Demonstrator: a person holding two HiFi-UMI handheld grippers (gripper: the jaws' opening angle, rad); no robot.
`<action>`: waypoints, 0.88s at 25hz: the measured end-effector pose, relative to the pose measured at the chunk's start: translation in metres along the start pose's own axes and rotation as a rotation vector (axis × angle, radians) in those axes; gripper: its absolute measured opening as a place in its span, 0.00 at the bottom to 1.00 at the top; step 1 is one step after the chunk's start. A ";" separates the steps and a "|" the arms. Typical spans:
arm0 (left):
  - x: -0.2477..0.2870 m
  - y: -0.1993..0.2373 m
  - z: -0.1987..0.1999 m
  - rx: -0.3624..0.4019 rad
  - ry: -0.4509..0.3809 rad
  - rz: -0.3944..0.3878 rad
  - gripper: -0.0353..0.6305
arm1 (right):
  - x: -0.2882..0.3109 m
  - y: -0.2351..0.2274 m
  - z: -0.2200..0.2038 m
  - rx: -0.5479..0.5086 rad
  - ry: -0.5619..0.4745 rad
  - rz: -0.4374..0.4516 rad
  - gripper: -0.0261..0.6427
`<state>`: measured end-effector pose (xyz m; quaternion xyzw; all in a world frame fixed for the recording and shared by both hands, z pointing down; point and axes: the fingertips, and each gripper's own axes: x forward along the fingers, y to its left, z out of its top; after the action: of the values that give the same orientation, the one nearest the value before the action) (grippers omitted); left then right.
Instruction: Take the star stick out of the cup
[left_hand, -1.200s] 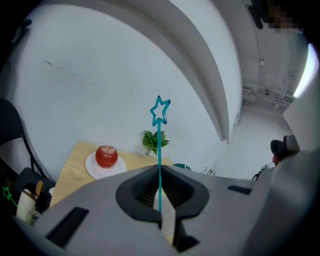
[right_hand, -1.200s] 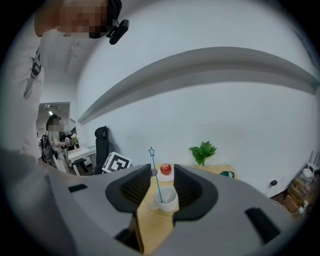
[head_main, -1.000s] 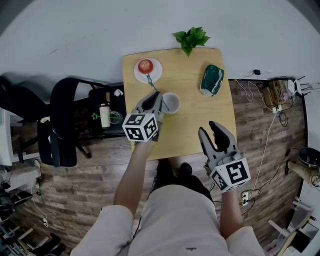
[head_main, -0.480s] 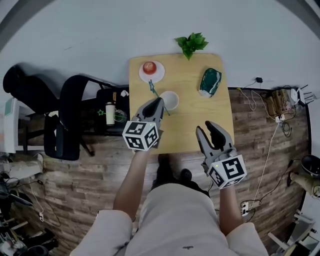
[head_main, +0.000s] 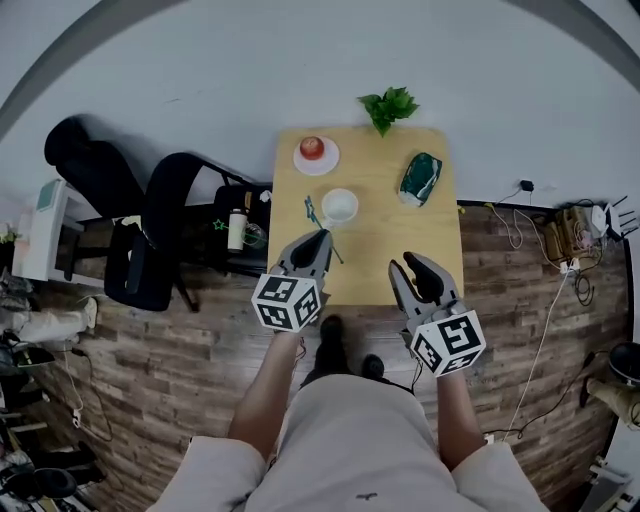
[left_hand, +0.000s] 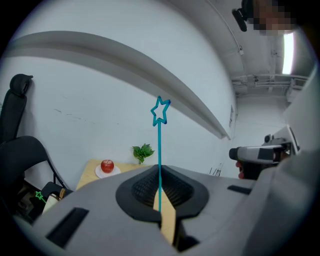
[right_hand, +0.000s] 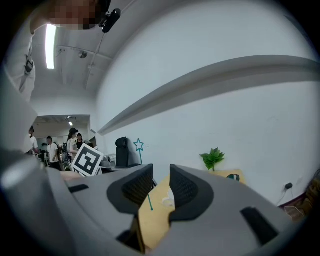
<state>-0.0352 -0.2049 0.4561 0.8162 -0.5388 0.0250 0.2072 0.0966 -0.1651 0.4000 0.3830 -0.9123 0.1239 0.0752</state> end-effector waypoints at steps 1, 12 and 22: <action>-0.006 -0.007 -0.001 0.005 -0.003 0.005 0.08 | -0.005 0.001 0.000 -0.001 -0.003 0.008 0.19; -0.068 -0.083 -0.003 0.023 -0.071 0.042 0.08 | -0.064 0.014 -0.005 -0.024 -0.027 0.078 0.14; -0.111 -0.142 -0.007 0.025 -0.124 0.033 0.08 | -0.109 0.034 -0.010 -0.061 -0.040 0.125 0.11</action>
<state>0.0457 -0.0583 0.3893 0.8097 -0.5635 -0.0157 0.1628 0.1488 -0.0654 0.3785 0.3253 -0.9391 0.0927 0.0608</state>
